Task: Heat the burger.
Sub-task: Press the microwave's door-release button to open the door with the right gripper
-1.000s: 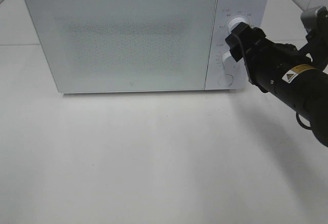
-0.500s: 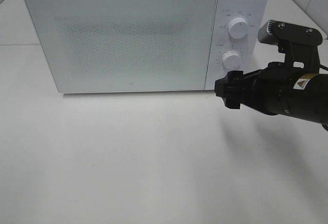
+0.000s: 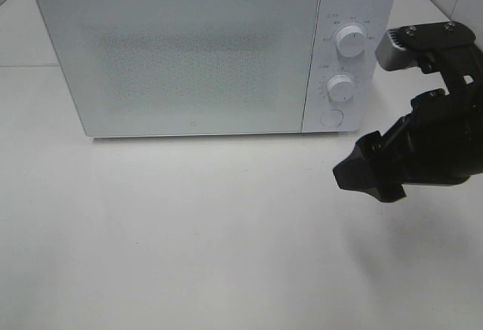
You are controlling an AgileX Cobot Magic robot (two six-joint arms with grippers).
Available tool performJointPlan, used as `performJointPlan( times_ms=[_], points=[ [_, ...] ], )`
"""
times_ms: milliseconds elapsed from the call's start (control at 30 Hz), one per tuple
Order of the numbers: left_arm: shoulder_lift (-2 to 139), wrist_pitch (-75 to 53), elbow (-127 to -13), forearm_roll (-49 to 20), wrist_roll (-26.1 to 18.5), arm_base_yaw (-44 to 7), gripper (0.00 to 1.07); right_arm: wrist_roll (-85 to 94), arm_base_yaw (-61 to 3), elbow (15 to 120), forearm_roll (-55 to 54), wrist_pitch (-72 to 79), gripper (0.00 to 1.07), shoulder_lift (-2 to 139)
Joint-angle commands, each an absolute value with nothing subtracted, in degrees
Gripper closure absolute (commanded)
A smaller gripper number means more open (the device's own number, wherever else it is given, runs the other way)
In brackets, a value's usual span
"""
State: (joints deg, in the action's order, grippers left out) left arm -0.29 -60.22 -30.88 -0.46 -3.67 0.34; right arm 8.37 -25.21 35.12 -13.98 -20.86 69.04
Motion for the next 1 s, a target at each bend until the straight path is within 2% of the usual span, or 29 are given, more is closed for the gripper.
performJointPlan(
  times_ms=[33,333,600,700,833,1000],
  points=[
    [-1.15,-59.36,-30.88,-0.40,-3.44,0.40,0.09,7.05,-24.98,35.92,-9.17,-30.14,0.31,65.26],
    [-1.15,-59.36,-30.88,-0.40,-3.44,0.40,0.09,2.86,-24.98,35.92,-5.61,-40.16,0.31,55.75],
    [-1.15,-59.36,-30.88,-0.40,-3.44,0.40,0.09,0.46,-24.81,35.75,-1.26,-44.98,0.31,40.68],
    [-1.15,-59.36,-30.88,-0.40,-3.44,0.40,0.09,0.00,-22.75,34.84,0.52,-45.72,0.31,34.55],
    [-1.15,-59.36,-30.88,-0.40,-3.44,0.40,0.09,0.46,-16.04,32.72,1.72,-47.67,0.30,24.47],
    [-1.15,-59.36,-30.88,-0.40,-3.44,0.40,0.09,0.00,-11.34,30.65,1.49,-48.87,0.30,15.64]
  ],
)
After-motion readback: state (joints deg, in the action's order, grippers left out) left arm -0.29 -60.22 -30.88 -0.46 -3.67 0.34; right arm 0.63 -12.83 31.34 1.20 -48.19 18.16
